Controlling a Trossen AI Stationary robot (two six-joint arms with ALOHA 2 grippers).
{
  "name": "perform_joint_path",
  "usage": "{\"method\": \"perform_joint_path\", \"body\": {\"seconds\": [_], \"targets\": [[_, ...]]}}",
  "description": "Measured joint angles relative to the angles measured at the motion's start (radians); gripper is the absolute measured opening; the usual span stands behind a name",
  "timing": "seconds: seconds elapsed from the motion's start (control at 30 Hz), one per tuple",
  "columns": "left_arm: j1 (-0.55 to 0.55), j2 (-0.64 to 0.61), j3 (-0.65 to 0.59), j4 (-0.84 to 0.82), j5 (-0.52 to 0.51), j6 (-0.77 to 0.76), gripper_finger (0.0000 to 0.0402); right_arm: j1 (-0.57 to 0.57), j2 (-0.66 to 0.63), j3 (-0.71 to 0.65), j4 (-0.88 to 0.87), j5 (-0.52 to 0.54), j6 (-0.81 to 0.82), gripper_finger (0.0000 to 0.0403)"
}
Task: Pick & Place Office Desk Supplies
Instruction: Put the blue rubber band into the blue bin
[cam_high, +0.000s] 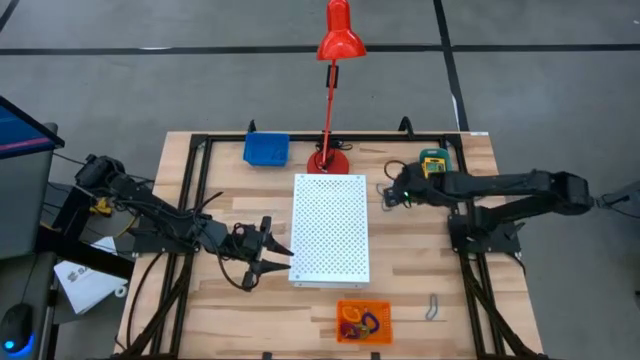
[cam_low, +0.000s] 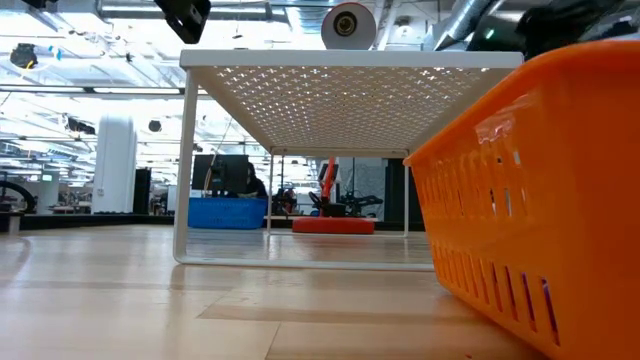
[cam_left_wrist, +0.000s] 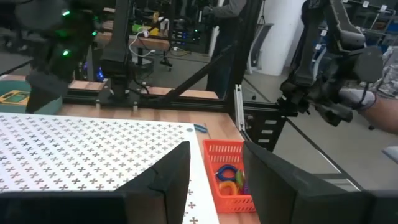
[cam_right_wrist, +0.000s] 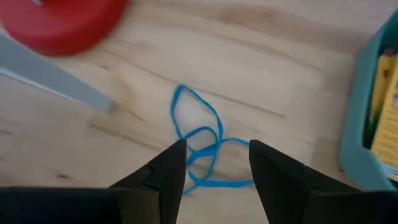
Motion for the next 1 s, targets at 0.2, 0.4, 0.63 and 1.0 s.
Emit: {"method": "perform_joint_path", "body": {"seconds": [0.2,0.4,0.63,1.0], "targets": [[0.000,0.000,0.000,0.000,0.000,0.018,0.0142,-0.108,0.132,0.000,0.117,-0.100,-0.086,0.0171],[-0.005,0.000,0.000,-0.001,0.003,0.019,0.0142,-0.160,0.264,0.000,0.210,-0.157,-0.114,0.0171],[-0.018,0.000,0.000,-0.002,0.007,0.024,0.0142,-0.184,0.359,0.000,0.242,-0.156,-0.150,0.0171],[-0.018,0.000,0.000,-0.003,0.006,0.026,0.0143,-0.191,0.377,0.000,0.321,-0.123,-0.190,0.0076]]}}
